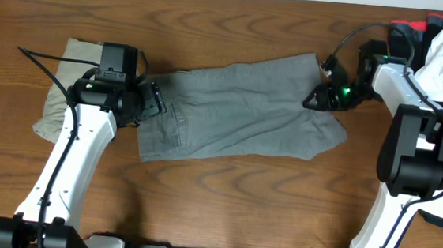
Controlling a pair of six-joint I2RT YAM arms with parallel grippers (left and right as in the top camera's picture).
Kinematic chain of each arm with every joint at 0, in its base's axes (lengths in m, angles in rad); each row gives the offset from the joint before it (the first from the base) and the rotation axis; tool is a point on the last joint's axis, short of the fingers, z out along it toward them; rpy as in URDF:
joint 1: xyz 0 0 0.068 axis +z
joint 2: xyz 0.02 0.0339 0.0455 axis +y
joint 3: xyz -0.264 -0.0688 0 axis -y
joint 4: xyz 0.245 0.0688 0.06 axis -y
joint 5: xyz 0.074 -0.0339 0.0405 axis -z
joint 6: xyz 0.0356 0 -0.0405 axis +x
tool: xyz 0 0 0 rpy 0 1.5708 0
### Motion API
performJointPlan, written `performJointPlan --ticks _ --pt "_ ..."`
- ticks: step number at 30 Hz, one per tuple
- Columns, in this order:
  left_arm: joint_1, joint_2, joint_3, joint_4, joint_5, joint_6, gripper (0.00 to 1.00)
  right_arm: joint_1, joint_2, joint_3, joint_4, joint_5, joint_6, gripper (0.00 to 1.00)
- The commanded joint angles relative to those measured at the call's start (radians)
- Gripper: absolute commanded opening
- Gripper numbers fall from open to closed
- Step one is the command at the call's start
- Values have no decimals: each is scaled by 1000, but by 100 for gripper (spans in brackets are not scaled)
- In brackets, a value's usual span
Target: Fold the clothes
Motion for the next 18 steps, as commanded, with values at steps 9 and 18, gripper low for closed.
performJointPlan --ticks 9,18 --pt "4 2 -4 5 -8 -13 76 -116 10 -9 30 -3 32 54" --pt "4 2 -4 20 -8 -13 76 -120 95 -9 5 -161 -37 52"
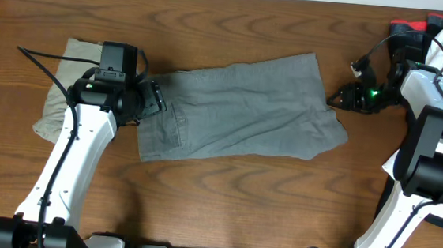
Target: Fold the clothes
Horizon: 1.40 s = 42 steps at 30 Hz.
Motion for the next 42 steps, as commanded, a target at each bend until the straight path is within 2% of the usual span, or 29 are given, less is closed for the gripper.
performJointPlan --ticks 1,3,5,7,9,12,14,23,27,31,38,42 --pt "4 2 -4 0 -8 -13 76 37 86 -7 -13 -83 -45 52" --pt "4 2 -4 -1 -8 -13 76 55 118 -7 -27 -122 -69 55" --pt "4 2 -4 -4 -8 -13 76 71 142 -7 -53 -141 -104 61" --pt "4 2 -4 -8 -8 -13 76 80 152 -7 -67 -139 -120 59" --pt "4 2 -4 -9 -8 -13 76 80 154 -7 -71 -133 -126 51" --pt "4 2 -4 -10 -8 -13 76 64 152 -6 -71 -132 -126 29" --pt "4 2 -4 -13 -8 -13 76 50 150 -6 -71 -130 -126 22" --pt "4 2 -4 -13 -9 -13 76 23 53 -6 -79 -107 -120 8" --pt "4 2 -4 -10 -9 -13 76 45 -37 -6 -64 31 -23 2" --pt "4 2 -4 -11 -8 -13 76 97 -105 -6 -60 220 91 1" --pt "4 2 -4 -11 -8 -13 76 244 -142 -6 -61 341 211 1" --pt "4 2 -4 -11 -8 -13 76 356 -142 -6 -80 474 273 1"
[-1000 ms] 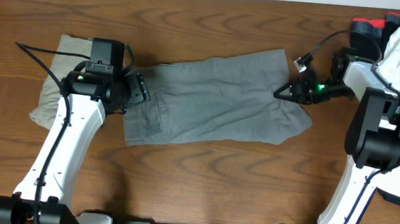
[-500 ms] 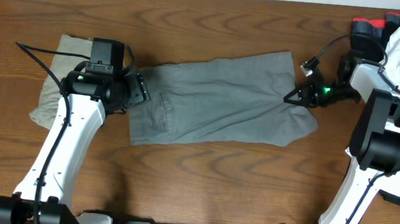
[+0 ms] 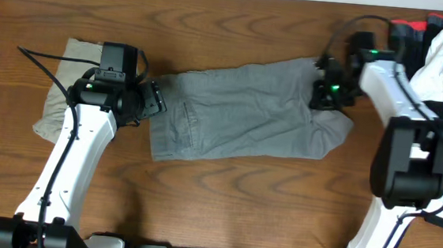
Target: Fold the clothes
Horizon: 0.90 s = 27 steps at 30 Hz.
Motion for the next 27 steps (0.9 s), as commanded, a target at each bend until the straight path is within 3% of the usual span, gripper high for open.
performJointPlan --ticks 1,5,11,27 --pt "4 2 -4 -3 -8 -13 76 111 -19 -1 -12 153 108 1" --pt "4 2 -4 -3 -8 -13 76 221 -19 -1 -11 180 128 1" --pt "4 2 -4 -5 -8 -13 76 338 -19 0 -28 426 196 1" --pt "4 2 -4 -4 -8 -13 77 278 -34 1 -27 445 203 1"
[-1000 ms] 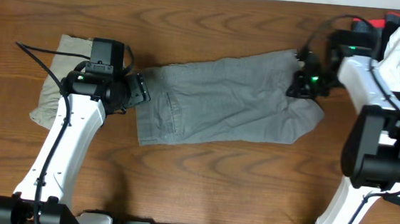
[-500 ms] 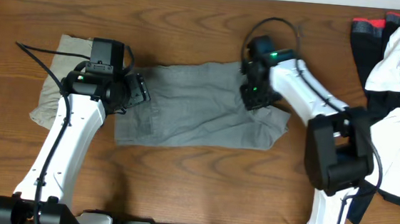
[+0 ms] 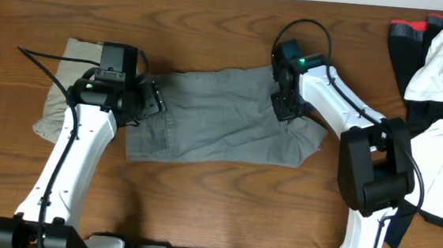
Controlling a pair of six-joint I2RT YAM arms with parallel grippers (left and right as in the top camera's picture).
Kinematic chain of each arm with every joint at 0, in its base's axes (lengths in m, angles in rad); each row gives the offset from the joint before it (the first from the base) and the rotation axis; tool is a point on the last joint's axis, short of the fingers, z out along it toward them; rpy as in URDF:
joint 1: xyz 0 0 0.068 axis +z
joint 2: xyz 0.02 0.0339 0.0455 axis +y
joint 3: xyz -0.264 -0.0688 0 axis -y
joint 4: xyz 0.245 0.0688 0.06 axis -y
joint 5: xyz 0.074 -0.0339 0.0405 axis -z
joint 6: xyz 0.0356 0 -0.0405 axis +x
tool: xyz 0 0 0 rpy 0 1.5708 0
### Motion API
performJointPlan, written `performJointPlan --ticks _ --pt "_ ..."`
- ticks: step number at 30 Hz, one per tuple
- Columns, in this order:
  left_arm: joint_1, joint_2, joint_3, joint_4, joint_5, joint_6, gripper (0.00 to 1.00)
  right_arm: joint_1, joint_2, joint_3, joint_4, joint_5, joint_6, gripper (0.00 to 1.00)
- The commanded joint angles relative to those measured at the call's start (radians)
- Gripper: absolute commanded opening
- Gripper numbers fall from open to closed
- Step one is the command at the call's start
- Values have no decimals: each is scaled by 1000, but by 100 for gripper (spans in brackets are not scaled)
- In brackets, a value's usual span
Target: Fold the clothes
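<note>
Grey shorts point(image 3: 222, 120) lie spread and rumpled across the middle of the table in the overhead view. My left gripper point(image 3: 155, 100) rests at their left waistband edge; its jaws are hidden from above. My right gripper point(image 3: 284, 110) points down onto the right leg of the shorts and is shut on the fabric there, which is bunched around it. A folded olive cloth point(image 3: 56, 87) lies under the left arm at the far left.
A pile of unfolded clothes fills the right edge: a white shirt over dark garments, one with a red band point(image 3: 410, 28). The right arm's cable point(image 3: 304, 27) loops above the shorts. Bare wood runs along the front point(image 3: 215, 203).
My right gripper has moved left and slightly toward the front, from the shorts' upper right corner to over the right leg. The shorts' right side and lower left corner shifted left. The left arm stayed put.
My right gripper was at the right hem of the spread shorts, then off the cloth to the right, then back at the upper right corner. Now it sits further left with the fabric drawn in. The left gripper stayed at the waistband throughout.
</note>
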Motion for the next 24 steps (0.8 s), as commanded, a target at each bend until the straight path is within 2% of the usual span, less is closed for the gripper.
performJointPlan --ticks 1,8,13,20,24 --pt "4 2 -4 -4 -8 -13 78 -42 -34 1 4 4 17 1" --pt "4 3 -4 -8 -8 -13 78 -203 -37 1 5 -133 16 1" --pt "4 3 -24 -27 -8 -13 78 -283 -64 1 7 -161 -11 1" --pt "4 3 -57 -26 -8 -13 78 -278 -149 1 6 -147 -24 1" --pt "4 3 -58 -26 -8 -13 78 -211 -215 1 6 -190 -24 1"
